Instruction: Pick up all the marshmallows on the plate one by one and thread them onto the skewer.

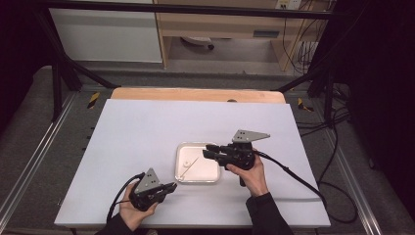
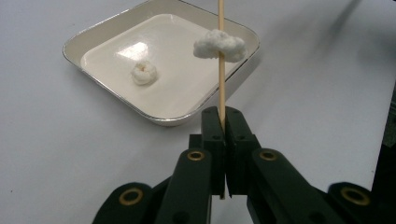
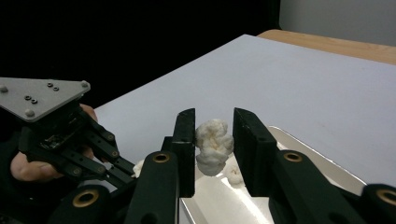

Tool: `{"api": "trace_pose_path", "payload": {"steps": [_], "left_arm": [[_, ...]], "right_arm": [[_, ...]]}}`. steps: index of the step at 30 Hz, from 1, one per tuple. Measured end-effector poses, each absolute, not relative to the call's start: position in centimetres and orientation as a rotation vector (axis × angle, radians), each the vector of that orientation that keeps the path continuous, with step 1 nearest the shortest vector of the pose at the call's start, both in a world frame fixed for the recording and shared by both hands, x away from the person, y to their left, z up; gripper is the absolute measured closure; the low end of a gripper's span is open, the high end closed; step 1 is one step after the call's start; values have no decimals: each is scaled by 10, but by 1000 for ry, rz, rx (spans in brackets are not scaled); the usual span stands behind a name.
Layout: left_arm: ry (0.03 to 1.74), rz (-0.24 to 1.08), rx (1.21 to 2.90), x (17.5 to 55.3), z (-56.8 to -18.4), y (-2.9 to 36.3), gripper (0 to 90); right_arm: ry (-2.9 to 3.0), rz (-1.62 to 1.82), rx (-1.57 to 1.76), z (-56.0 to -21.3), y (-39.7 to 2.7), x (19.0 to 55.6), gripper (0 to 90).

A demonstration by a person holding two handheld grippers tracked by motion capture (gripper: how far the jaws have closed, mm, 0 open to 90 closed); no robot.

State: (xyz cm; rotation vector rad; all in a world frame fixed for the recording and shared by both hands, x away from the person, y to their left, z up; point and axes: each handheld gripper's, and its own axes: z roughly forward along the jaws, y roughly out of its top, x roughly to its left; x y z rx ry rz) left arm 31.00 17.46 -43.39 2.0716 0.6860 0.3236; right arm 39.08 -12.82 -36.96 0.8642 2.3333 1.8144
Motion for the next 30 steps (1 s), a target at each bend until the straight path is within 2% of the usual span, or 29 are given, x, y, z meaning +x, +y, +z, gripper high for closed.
{"api": "trace_pose_path", "payload": {"steps": [22, 30], "left_arm": [[664, 334, 2077, 308, -434, 172, 880], [670, 333, 2060, 307, -434, 172, 880]], "right_arm": [[2383, 1871, 885, -382, -117, 391, 710], [2391, 1889, 907, -387, -114, 390, 738]]}}
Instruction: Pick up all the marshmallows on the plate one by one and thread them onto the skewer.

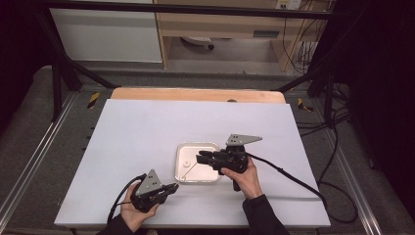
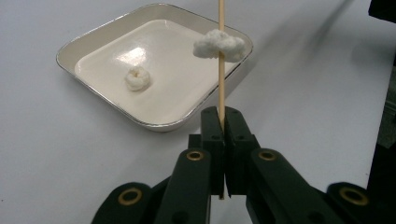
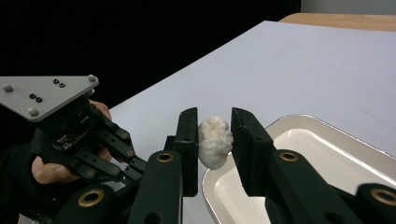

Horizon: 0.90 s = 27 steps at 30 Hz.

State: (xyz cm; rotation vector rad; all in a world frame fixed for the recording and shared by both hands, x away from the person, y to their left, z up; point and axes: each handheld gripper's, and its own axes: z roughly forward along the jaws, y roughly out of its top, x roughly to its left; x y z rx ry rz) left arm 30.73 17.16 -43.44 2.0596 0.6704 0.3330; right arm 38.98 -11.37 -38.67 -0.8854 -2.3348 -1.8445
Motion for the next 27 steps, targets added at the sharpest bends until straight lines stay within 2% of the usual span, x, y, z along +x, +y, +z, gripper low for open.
{"api": "trace_pose_path", "payload": {"steps": [27], "left_arm": [[736, 367, 1977, 304, -438, 168, 882]], "right_arm": [[-2141, -1975, -986, -401, -98, 381, 782]]}}
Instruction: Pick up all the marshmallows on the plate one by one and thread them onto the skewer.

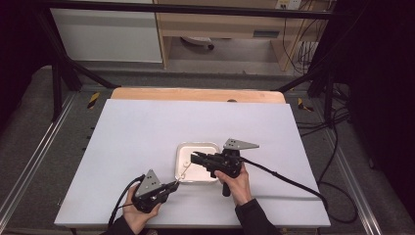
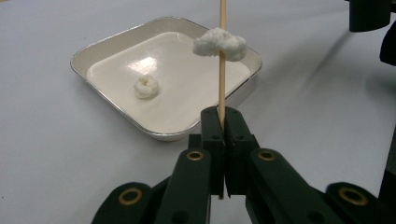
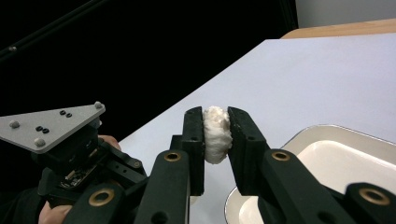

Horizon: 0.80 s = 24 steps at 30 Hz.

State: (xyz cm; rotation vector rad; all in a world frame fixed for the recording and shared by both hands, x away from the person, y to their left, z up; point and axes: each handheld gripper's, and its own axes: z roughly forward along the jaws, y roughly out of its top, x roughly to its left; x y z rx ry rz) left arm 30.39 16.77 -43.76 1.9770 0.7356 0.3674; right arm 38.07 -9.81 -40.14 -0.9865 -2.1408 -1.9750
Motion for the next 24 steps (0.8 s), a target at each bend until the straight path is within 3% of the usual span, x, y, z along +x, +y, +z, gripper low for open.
{"api": "trace_pose_path", "payload": {"steps": [24], "left_arm": [[732, 362, 1949, 309, -437, 155, 881]], "right_arm": [[-2179, -1840, -965, -420, -88, 374, 770]]}}
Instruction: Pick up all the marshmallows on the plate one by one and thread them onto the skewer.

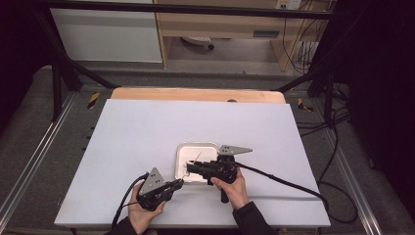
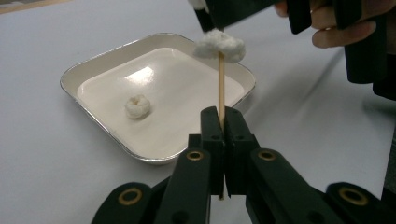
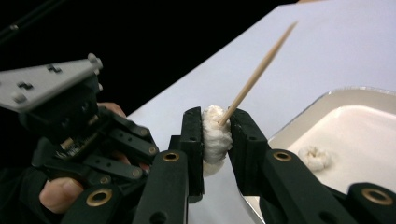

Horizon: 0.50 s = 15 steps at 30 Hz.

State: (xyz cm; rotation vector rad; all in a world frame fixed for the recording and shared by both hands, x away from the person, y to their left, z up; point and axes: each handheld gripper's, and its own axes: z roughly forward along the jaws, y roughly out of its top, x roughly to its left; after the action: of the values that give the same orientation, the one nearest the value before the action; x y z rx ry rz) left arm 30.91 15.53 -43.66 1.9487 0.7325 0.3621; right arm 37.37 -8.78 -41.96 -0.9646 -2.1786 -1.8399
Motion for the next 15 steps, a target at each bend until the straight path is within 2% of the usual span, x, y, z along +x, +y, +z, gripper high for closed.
{"api": "trace_pose_path", "payload": {"steps": [5, 13, 15], "left_arm": [[738, 357, 1947, 310, -437, 155, 881], [760, 354, 1938, 312, -436, 163, 881], [761, 352, 1940, 313, -436, 165, 881]], "right_arm": [[-2195, -1835, -969, -419, -88, 374, 723], [-2341, -1859, -996, -405, -100, 374, 372], [-2379, -1851, -1004, -405, -102, 375, 309]]}}
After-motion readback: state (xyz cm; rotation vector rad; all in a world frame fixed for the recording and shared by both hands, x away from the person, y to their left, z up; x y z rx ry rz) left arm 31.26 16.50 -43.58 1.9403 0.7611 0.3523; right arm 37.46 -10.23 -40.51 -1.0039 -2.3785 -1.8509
